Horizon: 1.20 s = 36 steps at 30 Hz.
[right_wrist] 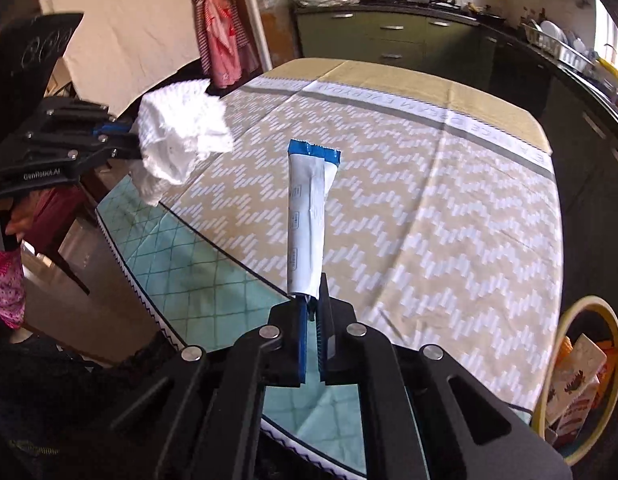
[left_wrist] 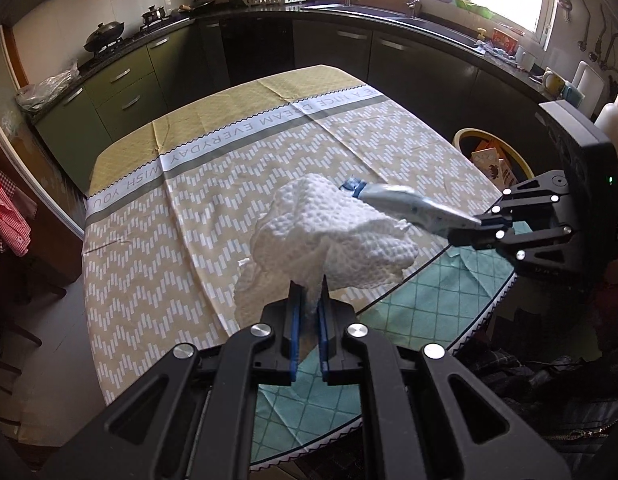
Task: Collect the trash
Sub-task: 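Carry the white tube over the bin and open the right tool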
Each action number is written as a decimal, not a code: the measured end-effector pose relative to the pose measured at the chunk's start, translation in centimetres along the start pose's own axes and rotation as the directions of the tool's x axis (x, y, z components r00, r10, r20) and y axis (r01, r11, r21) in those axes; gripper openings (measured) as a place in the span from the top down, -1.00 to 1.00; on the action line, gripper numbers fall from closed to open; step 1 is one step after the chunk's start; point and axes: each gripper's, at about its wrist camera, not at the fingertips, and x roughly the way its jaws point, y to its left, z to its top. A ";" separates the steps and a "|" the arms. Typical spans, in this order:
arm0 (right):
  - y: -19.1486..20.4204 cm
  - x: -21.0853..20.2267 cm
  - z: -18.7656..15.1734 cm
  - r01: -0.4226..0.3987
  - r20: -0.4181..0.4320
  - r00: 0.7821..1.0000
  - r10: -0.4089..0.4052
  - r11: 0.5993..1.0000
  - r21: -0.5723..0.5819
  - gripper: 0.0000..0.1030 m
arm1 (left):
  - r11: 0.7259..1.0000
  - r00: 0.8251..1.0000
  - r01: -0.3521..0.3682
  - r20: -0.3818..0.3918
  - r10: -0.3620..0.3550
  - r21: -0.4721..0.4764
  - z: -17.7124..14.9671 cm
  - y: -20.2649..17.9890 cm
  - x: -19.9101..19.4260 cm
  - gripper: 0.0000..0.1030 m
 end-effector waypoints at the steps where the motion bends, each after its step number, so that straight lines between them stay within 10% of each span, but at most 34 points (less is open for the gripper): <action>1: -1.2 -1.2 -0.6 0.022 0.020 1.000 -0.023 0.999 0.036 0.91 | 1.000 1.000 0.010 0.002 -0.010 0.010 0.1 -0.6 0.0 0.85; 5: -7.6 -6.7 -4.4 0.156 0.079 0.981 -0.178 0.961 0.229 0.91 | 0.997 0.999 0.045 0.013 -0.046 0.056 1.0 -3.1 0.3 0.85; 11: -17.0 -11.9 -10.9 0.386 -0.015 0.905 -0.426 0.803 0.453 0.91 | 0.988 0.993 0.106 0.030 -0.110 0.116 3.2 -7.3 1.3 0.85; 20: -23.9 -10.7 -14.7 0.452 -0.124 0.879 -0.460 0.721 0.526 0.88 | 0.952 0.977 0.208 0.005 -0.215 0.226 6.9 -15.3 4.3 0.83; 23: -25.4 -9.5 -15.3 0.453 -0.151 0.882 -0.447 0.710 0.540 0.58 | 0.937 0.973 0.225 -0.008 -0.231 0.269 8.2 -18.2 5.6 0.83; 26: -25.5 -8.7 -16.1 0.478 -0.182 0.872 -0.455 0.709 0.519 -0.20 | 0.922 0.969 0.241 -0.016 -0.248 0.304 9.9 -20.8 6.9 0.83; 36: -23.4 -18.4 -22.6 0.410 -0.017 0.814 -0.581 0.553 0.726 -0.39 | 0.869 0.947 0.313 -0.052 -0.318 0.384 16.7 -31.3 11.3 0.83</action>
